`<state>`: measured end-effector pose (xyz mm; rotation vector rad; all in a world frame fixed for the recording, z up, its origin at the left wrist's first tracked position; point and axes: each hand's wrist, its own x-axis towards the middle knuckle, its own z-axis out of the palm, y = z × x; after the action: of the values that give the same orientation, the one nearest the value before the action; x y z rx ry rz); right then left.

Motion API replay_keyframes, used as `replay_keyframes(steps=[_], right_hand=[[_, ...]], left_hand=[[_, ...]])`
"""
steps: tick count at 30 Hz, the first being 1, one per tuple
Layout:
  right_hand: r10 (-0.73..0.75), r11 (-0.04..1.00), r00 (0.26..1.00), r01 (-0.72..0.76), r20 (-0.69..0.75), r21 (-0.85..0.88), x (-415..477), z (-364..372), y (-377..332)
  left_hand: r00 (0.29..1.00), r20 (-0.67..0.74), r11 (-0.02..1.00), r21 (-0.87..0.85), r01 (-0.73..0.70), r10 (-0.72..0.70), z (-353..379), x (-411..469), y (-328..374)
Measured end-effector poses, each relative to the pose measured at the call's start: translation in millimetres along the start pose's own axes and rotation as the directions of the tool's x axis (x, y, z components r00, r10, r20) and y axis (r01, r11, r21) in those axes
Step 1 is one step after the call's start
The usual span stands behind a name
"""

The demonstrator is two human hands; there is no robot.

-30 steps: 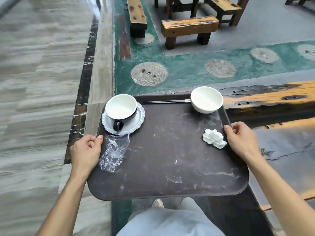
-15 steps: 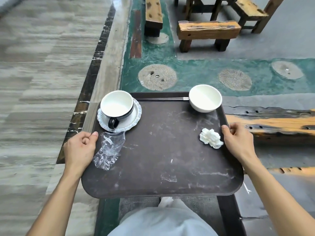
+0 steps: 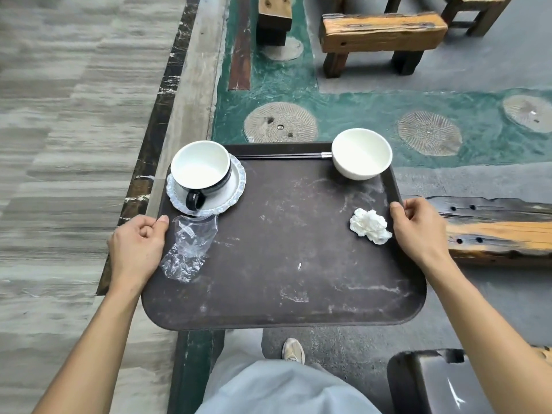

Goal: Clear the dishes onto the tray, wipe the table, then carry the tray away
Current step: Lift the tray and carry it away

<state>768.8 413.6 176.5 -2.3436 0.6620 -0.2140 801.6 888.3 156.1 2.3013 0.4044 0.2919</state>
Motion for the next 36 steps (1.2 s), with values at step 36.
replay_keyframes(steps=[36], right_hand=[[0.04,0.999,0.998,-0.039,-0.051,0.02,449.2,157.3,-165.7]], left_hand=[[0.999,0.038,0.999,-0.026,-0.021,0.021,210.9,478.0,118.6]])
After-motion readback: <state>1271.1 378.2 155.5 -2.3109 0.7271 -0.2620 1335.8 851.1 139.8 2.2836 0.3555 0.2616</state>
